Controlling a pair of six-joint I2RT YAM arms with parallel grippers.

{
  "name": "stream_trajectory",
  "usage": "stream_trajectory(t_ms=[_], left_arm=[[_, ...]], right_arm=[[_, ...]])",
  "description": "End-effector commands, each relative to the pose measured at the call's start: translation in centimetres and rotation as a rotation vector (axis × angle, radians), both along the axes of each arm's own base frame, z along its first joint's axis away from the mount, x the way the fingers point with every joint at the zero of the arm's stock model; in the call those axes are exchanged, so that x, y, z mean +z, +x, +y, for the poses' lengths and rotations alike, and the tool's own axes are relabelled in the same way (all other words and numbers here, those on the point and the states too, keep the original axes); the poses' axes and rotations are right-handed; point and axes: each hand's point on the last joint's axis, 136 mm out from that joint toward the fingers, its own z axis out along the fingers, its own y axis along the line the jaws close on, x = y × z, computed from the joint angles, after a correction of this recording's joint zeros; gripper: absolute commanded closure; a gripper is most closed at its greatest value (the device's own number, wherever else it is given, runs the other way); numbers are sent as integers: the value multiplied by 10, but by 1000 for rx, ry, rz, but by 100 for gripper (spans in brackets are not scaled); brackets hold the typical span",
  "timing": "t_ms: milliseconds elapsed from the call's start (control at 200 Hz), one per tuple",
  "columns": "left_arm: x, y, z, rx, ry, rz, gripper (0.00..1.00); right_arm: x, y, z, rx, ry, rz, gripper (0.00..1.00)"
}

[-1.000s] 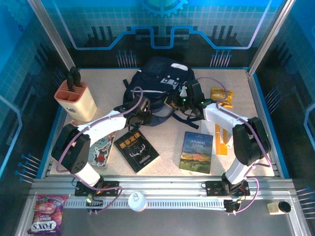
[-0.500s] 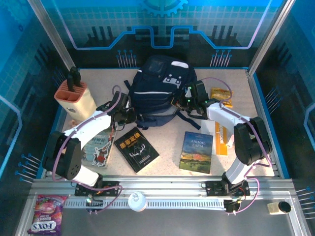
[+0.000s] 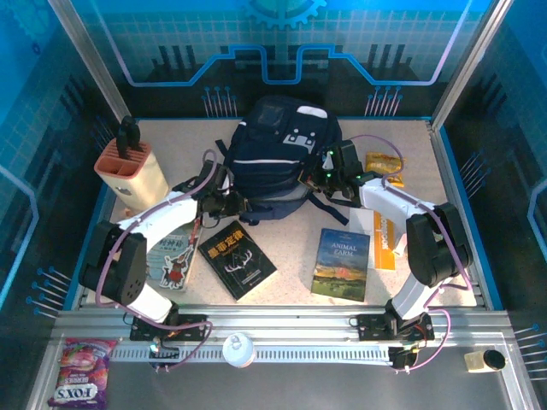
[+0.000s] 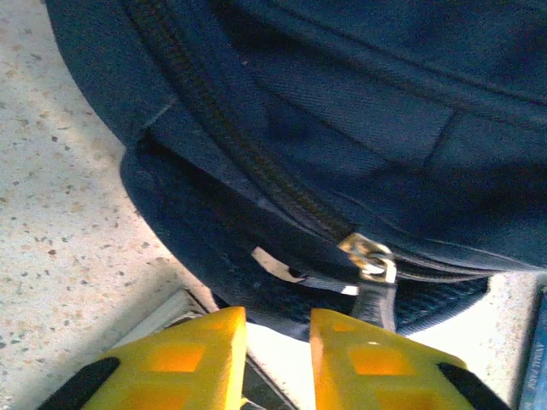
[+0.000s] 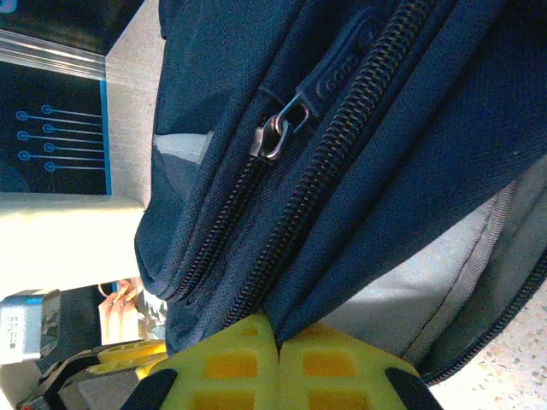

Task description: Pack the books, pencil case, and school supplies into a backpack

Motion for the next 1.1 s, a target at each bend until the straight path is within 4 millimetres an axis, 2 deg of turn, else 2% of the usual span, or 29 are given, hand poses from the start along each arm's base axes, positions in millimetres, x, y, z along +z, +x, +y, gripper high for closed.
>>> stream_trajectory(t_ms=[0,185,300,510,665,960,1050,1095], left_arm=[[24,2,-8,6,26,-89,70],[19,2,-20,-1,61,-93,64],[11,4,-24,-17,82,-68,63],[10,13,-33,-50,90,-65,64],[3,16,-29,-43,130,-49,67],[-3,12,-17,-32,199,-35,82],[-3,12,-14,-25,208,-44,82],[-3,13,-14,-24,204,-48,77]], right_arm=[[26,5,5,12,32,-79,98],[24,5,7,17,32,-75,98],[23,4,8,19,33,-72,98],[25,4,9,20,35,-77,98],[25,5,9,17,38,-75,98],[24,5,7,14,30,-77,98],[25,6,7,12,30,-79,98],[25,6,7,12,30,-80,98]])
